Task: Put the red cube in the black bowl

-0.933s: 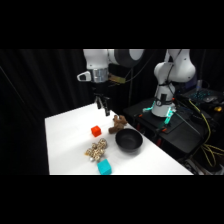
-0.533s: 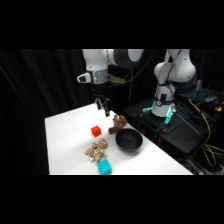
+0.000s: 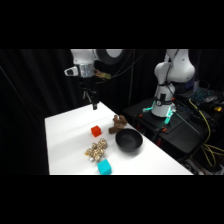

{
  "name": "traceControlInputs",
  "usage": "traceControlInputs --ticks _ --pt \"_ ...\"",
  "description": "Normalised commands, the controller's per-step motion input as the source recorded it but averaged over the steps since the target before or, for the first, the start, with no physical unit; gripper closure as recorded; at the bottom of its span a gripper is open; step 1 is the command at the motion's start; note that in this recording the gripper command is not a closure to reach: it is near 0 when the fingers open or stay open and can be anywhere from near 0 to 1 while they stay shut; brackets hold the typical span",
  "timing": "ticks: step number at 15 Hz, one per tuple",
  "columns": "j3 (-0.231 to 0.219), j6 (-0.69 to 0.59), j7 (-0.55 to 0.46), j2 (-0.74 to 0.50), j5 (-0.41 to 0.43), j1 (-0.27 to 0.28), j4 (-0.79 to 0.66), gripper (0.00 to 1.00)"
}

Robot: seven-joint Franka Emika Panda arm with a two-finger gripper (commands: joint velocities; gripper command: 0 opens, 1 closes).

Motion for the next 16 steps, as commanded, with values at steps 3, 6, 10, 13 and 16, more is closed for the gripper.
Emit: traceControlInputs --ticks 3,6,10,13,16 --pt "-0.009 0.19 -0.3 0.24 0.161 -0.117 0.19 0.0" --pt "0.025 0.31 -0.26 0.25 0.217 -0.116 0.09 0.0" --pt "0.073 0.36 -0.2 0.22 0.212 -0.125 0.03 0.0" --pt "0.109 0.34 -0.17 0.16 0.166 -0.14 -0.02 0.0" --pt "0.141 0.3 -0.15 0.1 0.151 -0.136 -0.06 0.0"
